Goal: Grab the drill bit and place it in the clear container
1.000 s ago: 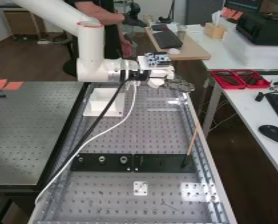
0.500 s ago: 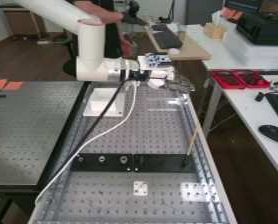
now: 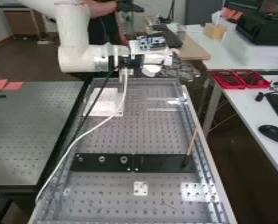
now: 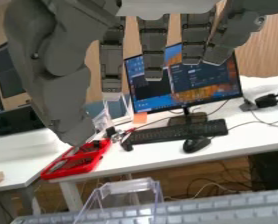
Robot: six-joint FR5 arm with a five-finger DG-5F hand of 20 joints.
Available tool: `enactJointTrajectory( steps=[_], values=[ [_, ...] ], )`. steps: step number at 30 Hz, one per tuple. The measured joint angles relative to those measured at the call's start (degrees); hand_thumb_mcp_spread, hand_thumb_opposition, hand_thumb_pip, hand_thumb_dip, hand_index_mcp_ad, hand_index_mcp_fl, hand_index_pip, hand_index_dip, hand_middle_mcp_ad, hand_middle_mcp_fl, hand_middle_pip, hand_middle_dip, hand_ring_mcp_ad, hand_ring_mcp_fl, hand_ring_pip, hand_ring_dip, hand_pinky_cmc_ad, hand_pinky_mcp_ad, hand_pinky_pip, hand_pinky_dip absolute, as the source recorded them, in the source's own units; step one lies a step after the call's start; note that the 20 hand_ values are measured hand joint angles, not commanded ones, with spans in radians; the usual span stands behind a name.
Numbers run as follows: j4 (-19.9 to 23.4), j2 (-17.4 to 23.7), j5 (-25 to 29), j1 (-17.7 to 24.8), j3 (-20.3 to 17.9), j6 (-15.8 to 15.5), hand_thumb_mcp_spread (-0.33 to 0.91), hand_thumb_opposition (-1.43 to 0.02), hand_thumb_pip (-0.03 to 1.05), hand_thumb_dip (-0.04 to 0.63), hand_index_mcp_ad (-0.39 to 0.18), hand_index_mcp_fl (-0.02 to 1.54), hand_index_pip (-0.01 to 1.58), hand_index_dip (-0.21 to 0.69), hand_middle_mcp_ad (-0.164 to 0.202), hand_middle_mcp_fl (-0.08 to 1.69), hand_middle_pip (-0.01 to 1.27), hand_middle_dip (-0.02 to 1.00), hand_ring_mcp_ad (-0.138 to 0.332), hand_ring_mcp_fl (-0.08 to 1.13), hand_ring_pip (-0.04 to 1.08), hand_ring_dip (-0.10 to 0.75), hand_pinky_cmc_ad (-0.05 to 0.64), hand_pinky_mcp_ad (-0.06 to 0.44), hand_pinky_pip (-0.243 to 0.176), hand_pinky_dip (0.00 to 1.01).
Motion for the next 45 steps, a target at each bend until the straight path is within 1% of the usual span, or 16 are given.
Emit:
enactJointTrajectory(
  steps=[5, 12, 15, 17, 20, 23, 25, 26, 29, 34, 35, 37, 39, 40, 41, 45],
  values=[
    [0.5, 4.3, 0.7, -1.2, -1.8, -2.0, 0.41, -0.81, 0.59, 0.316, -0.14, 0.04, 0.82, 0.243, 0.099, 0.14, 0.11, 0.23, 0.215, 0.02, 0.09, 0.044, 0.258, 0.187, -0.093, 0.18],
    [-0.3, 8.2, 1.8, -2.4, -3.2, -4.4, 0.41, -0.81, 0.58, 0.316, -0.14, 0.05, 0.77, 0.243, 0.099, 0.15, 0.11, 0.23, 0.215, 0.02, 0.09, 0.044, 0.258, 0.187, -0.093, 0.19],
    [-1.2, 9.7, 2.5, -2.9, -3.8, -4.9, 0.38, -0.8, 0.56, 0.3, -0.136, 0.05, 0.74, 0.243, 0.099, 0.14, 0.11, 0.23, 0.215, 0.02, 0.09, 0.047, 0.258, 0.187, -0.093, 0.2],
    [-2.0, 11.0, 3.1, -3.3, -4.2, -5.0, 0.38, -0.79, 0.53, 0.288, -0.122, 0.08, 0.71, 0.243, 0.099, 0.14, 0.11, 0.23, 0.215, 0.02, 0.09, 0.044, 0.255, 0.187, -0.093, 0.22],
    [-3.2, 12.5, 4.1, -3.7, -4.8, -5.3, 0.35, -0.76, 0.53, 0.255, -0.115, 0.07, 0.66, 0.243, 0.098, 0.14, 0.11, 0.23, 0.215, 0.02, 0.09, 0.047, 0.258, 0.187, -0.094, 0.26],
    [-4.6, 14.3, 5.9, -4.4, -5.3, -5.8, 0.33, -0.76, 0.53, 0.251, -0.108, 0.08, 0.63, 0.246, 0.099, 0.14, 0.11, 0.23, 0.215, 0.02, 0.09, 0.044, 0.258, 0.185, -0.094, 0.29],
    [-5.4, 15.1, 7.2, -4.8, -5.5, -6.0, 0.34, -0.76, 0.53, 0.239, -0.089, 0.08, 0.61, 0.25, 0.099, 0.14, 0.11, 0.23, 0.215, 0.02, 0.09, 0.047, 0.258, 0.183, -0.096, 0.31],
    [-5.7, 15.4, 7.8, -5.0, -5.6, -6.2, 0.32, -0.76, 0.53, 0.222, -0.087, 0.07, 0.61, 0.25, 0.101, 0.14, 0.11, 0.23, 0.215, 0.02, 0.09, 0.044, 0.258, 0.183, -0.096, 0.32],
    [-6.6, 16.5, 9.7, -5.5, -5.8, -6.7, 0.32, -0.74, 0.52, 0.22, -0.087, 0.07, 0.57, 0.244, 0.101, 0.14, 0.11, 0.23, 0.215, 0.02, 0.09, 0.044, 0.26, 0.185, -0.101, 0.34],
    [-7.2, 18.0, 11.7, -6.1, -5.9, -7.1, 0.32, -0.74, 0.5, 0.208, -0.087, 0.08, 0.51, 0.271, 0.101, 0.15, 0.11, 0.23, 0.215, 0.02, 0.09, 0.044, 0.265, 0.183, -0.106, 0.35],
    [-7.4, 18.3, 11.8, -6.2, -6.0, -7.0, 0.3, -0.73, 0.5, 0.188, -0.087, 0.08, 0.49, 0.274, 0.101, 0.13, 0.11, 0.23, 0.215, 0.02, 0.09, 0.047, 0.264, 0.183, -0.106, 0.35],
    [-7.4, 18.6, 11.9, -6.3, -6.1, -6.9, 0.3, -0.73, 0.48, 0.19, -0.075, 0.08, 0.45, 0.286, 0.098, 0.11, 0.11, 0.23, 0.215, 0.02, 0.09, 0.047, 0.284, 0.183, -0.106, 0.35],
    [-7.5, 18.9, 11.8, -6.3, -6.0, -6.8, 0.3, -0.73, 0.48, 0.188, -0.072, 0.07, 0.42, 0.286, 0.101, 0.11, 0.11, 0.23, 0.213, 0.01, 0.09, 0.047, 0.278, 0.18, -0.108, 0.35],
    [-7.6, 18.9, 11.6, -6.4, -6.0, -6.7, 0.3, -0.73, 0.48, 0.182, -0.072, 0.07, 0.41, 0.286, 0.101, 0.11, 0.11, 0.23, 0.213, 0.01, 0.09, 0.044, 0.288, 0.18, -0.105, 0.36],
    [-7.8, 18.9, 11.5, -6.4, -6.0, -6.6, 0.3, -0.73, 0.48, 0.175, -0.072, 0.07, 0.4, 0.283, 0.101, 0.11, 0.11, 0.23, 0.213, 0.01, 0.09, 0.044, 0.3, 0.183, -0.105, 0.37],
    [-8.2, 18.8, 11.2, -6.5, -5.8, -6.4, 0.3, -0.73, 0.48, 0.175, -0.072, 0.08, 0.39, 0.3, 0.101, 0.11, 0.11, 0.23, 0.213, 0.01, 0.09, 0.044, 0.302, 0.183, -0.11, 0.37]
  ],
)
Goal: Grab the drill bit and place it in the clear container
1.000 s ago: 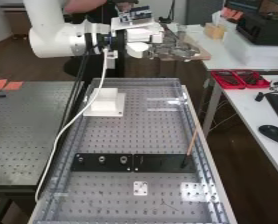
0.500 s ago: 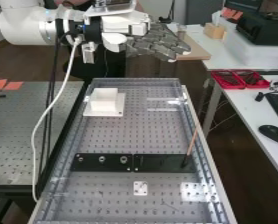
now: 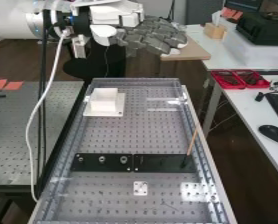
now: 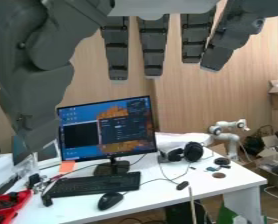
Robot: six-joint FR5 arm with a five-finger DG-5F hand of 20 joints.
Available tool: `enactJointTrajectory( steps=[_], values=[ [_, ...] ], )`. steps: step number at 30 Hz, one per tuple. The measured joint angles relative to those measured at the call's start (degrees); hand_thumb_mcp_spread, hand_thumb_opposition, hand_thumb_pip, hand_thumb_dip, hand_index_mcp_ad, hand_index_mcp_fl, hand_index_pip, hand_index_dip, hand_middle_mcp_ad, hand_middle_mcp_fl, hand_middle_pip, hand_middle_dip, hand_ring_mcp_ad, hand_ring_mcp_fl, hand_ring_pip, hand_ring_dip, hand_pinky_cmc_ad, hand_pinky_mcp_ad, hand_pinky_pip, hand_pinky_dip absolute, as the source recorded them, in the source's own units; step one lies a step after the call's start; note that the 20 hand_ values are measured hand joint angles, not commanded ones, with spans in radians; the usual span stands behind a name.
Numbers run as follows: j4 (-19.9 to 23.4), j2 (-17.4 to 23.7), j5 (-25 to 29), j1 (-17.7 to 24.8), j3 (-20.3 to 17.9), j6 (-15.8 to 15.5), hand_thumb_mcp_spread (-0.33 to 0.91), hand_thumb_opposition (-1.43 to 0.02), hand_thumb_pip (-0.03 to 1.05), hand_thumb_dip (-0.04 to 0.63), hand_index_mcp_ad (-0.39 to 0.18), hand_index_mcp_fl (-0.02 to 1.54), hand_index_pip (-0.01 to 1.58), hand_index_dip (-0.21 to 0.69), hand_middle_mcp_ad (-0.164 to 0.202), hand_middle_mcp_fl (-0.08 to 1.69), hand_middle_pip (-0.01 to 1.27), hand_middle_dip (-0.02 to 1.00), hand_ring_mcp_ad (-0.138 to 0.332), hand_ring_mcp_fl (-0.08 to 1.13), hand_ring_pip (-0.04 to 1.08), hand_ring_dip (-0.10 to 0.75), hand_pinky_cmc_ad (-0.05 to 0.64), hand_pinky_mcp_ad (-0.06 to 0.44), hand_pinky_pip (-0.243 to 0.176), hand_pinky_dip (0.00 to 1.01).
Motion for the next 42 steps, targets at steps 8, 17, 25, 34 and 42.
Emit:
enactJointTrajectory(
  steps=[8, 17, 25, 34, 42],
  values=[
    [-0.2, -0.3, -0.2, 0.2, 0.3, -0.4, 0.3, -0.73, 0.47, 0.175, -0.07, 0.07, 0.37, 0.305, 0.101, 0.11, 0.11, 0.23, 0.213, 0.01, 0.09, 0.047, 0.298, 0.183, -0.11, 0.37],
    [0.7, -0.9, 0.3, 0.8, -0.1, 0.4, 0.3, -0.73, 0.45, 0.175, -0.07, 0.07, 0.36, 0.316, 0.101, 0.11, 0.11, 0.23, 0.213, 0.01, 0.09, 0.044, 0.297, 0.182, -0.108, 0.38],
    [0.5, -0.9, 0.5, 1.0, 0.2, 0.0, 0.31, -0.72, 0.45, 0.175, -0.07, 0.07, 0.36, 0.316, 0.101, 0.11, 0.11, 0.23, 0.213, 0.01, 0.09, 0.044, 0.297, 0.182, -0.108, 0.38],
    [0.5, -1.2, 0.6, 1.2, 0.4, 0.3, 0.31, -0.73, 0.45, 0.175, -0.07, 0.07, 0.36, 0.316, 0.101, 0.11, 0.11, 0.23, 0.213, 0.01, 0.09, 0.044, 0.297, 0.182, -0.108, 0.38],
    [0.3, -1.4, 0.6, 1.3, 0.7, 0.3, 0.31, -0.72, 0.45, 0.175, -0.07, 0.07, 0.36, 0.316, 0.101, 0.11, 0.11, 0.23, 0.213, 0.01, 0.09, 0.044, 0.297, 0.182, -0.108, 0.38]
  ],
)
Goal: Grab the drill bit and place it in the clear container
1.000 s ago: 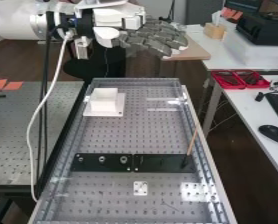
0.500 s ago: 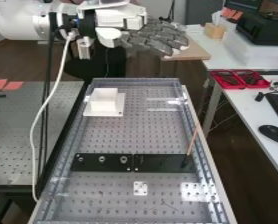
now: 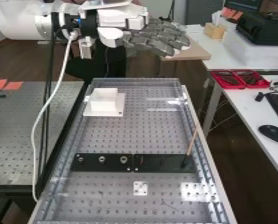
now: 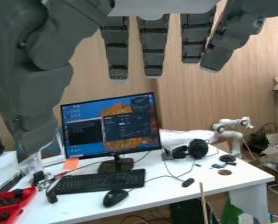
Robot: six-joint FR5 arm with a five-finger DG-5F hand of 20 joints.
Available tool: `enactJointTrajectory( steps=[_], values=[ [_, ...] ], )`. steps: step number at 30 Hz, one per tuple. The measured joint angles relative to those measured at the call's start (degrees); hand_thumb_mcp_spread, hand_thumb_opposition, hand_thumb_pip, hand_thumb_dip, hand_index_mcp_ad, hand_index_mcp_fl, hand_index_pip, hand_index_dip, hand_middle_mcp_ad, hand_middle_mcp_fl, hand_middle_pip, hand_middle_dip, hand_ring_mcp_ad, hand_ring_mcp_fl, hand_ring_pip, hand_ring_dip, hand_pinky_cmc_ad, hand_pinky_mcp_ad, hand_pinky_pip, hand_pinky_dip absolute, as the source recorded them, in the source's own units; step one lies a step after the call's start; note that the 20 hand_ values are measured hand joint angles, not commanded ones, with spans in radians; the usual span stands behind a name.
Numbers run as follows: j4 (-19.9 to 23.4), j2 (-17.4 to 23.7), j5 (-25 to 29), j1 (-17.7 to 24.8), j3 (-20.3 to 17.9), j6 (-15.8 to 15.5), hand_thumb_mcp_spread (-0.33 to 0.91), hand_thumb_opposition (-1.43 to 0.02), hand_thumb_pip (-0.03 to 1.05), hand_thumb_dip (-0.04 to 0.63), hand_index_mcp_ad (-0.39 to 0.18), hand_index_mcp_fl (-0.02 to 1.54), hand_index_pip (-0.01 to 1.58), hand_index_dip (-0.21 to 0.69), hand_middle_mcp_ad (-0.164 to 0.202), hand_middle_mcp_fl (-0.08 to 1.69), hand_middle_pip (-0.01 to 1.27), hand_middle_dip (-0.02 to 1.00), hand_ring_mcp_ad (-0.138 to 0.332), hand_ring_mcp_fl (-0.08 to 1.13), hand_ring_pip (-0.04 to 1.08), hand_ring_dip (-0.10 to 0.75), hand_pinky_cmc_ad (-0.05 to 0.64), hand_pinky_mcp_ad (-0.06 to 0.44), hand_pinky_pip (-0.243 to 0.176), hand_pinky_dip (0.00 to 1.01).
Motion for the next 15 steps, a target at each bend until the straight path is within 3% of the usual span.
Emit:
enactJointTrajectory(
  steps=[15],
  values=[
    [0.2, -0.1, -0.2, -0.1, 0.0, 0.3, 0.31, -0.72, 0.45, 0.175, -0.073, 0.07, 0.36, 0.316, 0.101, 0.11, 0.11, 0.23, 0.213, 0.01, 0.09, 0.044, 0.297, 0.182, -0.108, 0.38]
  ],
)
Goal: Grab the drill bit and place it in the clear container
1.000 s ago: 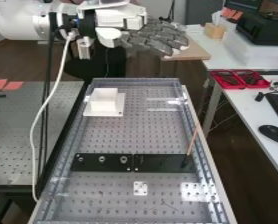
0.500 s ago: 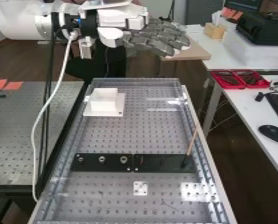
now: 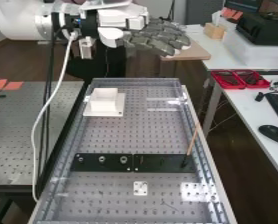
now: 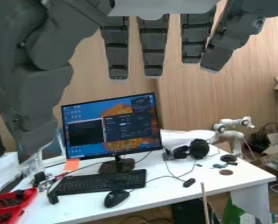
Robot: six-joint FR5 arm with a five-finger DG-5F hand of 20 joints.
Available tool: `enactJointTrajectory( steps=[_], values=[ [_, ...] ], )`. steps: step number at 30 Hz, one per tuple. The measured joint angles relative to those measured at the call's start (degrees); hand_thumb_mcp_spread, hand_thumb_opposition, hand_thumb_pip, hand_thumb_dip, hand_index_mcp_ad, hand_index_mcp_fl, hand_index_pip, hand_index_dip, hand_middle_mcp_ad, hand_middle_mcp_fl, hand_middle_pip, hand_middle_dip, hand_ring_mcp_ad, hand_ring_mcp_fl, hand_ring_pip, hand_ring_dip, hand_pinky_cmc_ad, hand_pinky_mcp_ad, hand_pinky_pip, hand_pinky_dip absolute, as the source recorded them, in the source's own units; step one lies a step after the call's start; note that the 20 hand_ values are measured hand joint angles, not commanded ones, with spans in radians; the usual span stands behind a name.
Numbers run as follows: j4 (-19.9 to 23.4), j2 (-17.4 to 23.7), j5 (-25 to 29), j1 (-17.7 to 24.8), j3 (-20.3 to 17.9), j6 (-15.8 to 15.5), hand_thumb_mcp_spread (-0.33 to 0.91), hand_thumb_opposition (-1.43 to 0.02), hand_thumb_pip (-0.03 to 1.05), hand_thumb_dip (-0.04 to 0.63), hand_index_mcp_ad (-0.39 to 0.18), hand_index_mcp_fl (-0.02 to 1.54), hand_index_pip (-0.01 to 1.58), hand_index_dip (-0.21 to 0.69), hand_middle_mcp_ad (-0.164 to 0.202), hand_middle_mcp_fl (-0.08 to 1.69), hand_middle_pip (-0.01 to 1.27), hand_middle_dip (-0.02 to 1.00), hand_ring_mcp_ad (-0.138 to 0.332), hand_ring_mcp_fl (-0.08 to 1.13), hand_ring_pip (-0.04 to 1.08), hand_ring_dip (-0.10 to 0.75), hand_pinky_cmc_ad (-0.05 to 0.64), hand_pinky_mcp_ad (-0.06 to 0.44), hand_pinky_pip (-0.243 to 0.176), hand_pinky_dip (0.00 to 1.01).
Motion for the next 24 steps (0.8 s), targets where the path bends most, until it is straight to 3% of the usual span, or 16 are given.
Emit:
enactJointTrajectory(
  steps=[24],
  values=[
    [1.9, 1.0, -0.7, -0.6, -1.9, -0.1, 0.31, -0.72, 0.45, 0.175, -0.07, 0.07, 0.36, 0.316, 0.101, 0.11, 0.11, 0.23, 0.213, 0.01, 0.09, 0.044, 0.297, 0.182, -0.108, 0.38]
  ],
)
